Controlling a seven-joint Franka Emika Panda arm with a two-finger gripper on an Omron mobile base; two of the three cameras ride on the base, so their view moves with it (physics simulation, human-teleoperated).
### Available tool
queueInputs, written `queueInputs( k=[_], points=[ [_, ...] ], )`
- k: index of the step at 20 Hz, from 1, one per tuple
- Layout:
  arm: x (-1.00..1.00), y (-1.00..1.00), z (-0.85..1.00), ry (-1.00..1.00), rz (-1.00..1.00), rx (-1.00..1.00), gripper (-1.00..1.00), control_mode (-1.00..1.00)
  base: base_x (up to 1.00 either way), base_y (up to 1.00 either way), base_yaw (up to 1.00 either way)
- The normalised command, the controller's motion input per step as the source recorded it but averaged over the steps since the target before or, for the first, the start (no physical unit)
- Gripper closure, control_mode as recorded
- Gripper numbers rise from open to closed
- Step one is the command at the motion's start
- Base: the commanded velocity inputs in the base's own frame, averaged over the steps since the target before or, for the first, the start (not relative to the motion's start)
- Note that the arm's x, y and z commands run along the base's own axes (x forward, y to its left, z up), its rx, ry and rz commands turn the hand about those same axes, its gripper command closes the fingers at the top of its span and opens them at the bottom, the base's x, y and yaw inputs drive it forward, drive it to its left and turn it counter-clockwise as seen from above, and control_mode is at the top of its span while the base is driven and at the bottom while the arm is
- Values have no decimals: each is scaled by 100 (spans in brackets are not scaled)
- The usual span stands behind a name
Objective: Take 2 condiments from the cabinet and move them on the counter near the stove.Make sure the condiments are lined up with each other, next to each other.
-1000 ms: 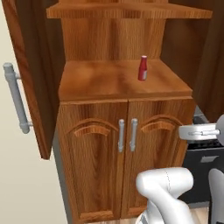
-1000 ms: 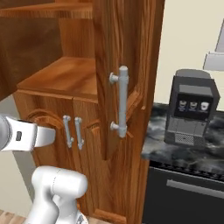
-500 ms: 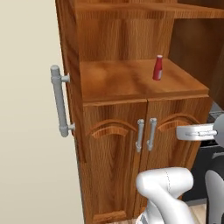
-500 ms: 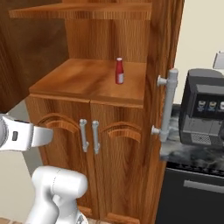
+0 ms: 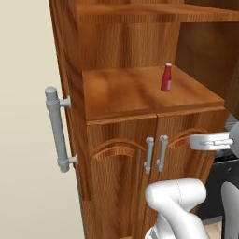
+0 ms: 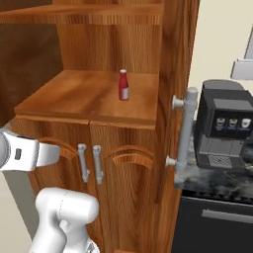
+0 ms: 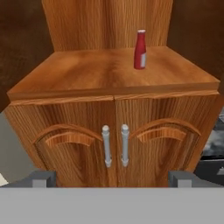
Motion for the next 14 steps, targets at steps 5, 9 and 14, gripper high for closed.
queueInputs(
  k=[5,9,14],
  points=[
    [0,0,0,0,0,0,-100,100,44,0,-14],
    [0,0,0,0,0,0,-100,100,37,0,-14],
    [0,0,0,0,0,0,-100,100,38,0,-12]
  ],
)
